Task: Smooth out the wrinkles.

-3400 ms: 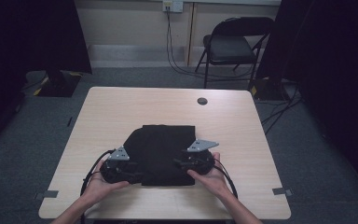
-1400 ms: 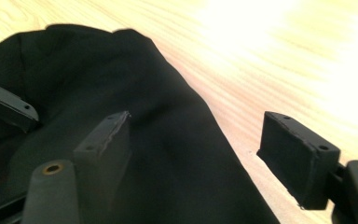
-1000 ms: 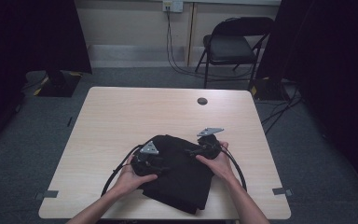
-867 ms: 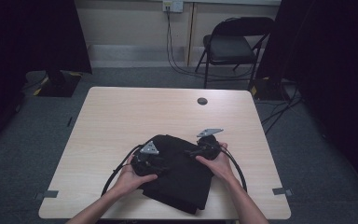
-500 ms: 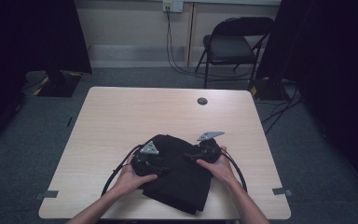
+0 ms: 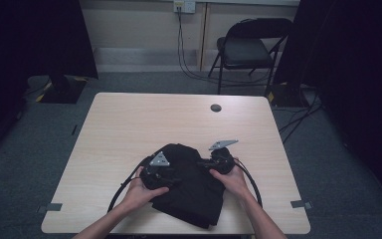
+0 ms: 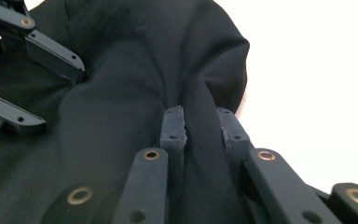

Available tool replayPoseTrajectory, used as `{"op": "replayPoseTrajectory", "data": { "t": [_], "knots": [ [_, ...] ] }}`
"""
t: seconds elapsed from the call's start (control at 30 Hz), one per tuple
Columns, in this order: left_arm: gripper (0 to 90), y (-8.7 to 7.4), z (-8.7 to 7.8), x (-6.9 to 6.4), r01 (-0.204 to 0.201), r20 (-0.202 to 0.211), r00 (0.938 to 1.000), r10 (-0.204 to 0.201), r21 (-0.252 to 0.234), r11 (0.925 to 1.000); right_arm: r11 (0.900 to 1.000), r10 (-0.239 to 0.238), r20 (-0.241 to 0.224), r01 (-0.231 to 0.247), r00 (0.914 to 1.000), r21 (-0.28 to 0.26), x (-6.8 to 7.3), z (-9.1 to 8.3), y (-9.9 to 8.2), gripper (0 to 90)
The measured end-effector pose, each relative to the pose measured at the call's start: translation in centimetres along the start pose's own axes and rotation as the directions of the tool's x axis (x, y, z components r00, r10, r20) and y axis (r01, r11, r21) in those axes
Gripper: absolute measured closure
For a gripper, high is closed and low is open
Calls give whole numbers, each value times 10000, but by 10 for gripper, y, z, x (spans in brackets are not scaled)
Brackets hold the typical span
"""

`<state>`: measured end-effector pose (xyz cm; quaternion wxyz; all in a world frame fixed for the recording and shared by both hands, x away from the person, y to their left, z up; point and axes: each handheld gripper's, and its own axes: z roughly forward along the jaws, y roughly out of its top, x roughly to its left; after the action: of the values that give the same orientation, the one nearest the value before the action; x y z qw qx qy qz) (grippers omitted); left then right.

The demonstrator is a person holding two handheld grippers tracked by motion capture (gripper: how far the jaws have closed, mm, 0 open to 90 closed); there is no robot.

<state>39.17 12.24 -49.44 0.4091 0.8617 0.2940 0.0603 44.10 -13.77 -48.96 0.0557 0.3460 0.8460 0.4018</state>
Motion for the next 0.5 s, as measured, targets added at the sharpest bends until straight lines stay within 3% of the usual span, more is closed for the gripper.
{"op": "replayPoseTrajectory", "data": {
  "t": [0.17, 0.3, 0.4, 0.5],
  "knots": [
    [487, 0, 1, -1, 142, -108, 9998, -143, -89, 9999, 9980, -126, -3, 125, 9999, -616, 3, -11, 9, 775],
    [491, 1, 2, -4, -62, -380, 9993, 62, -1, 10000, 9932, -340, -203, 315, 9992, -1119, 12, -21, 16, 778],
    [501, -1, 1, -4, 68, -432, 9990, -74, -141, 9999, 9837, -1048, -604, 946, 9927, -1528, 39, -35, 20, 780],
    [501, 0, -1, -4, -105, -520, 9986, 102, -55, 9999, 9803, -1305, -747, 1174, 9886, -1591, 51, -38, 19, 781]
  ]
}}
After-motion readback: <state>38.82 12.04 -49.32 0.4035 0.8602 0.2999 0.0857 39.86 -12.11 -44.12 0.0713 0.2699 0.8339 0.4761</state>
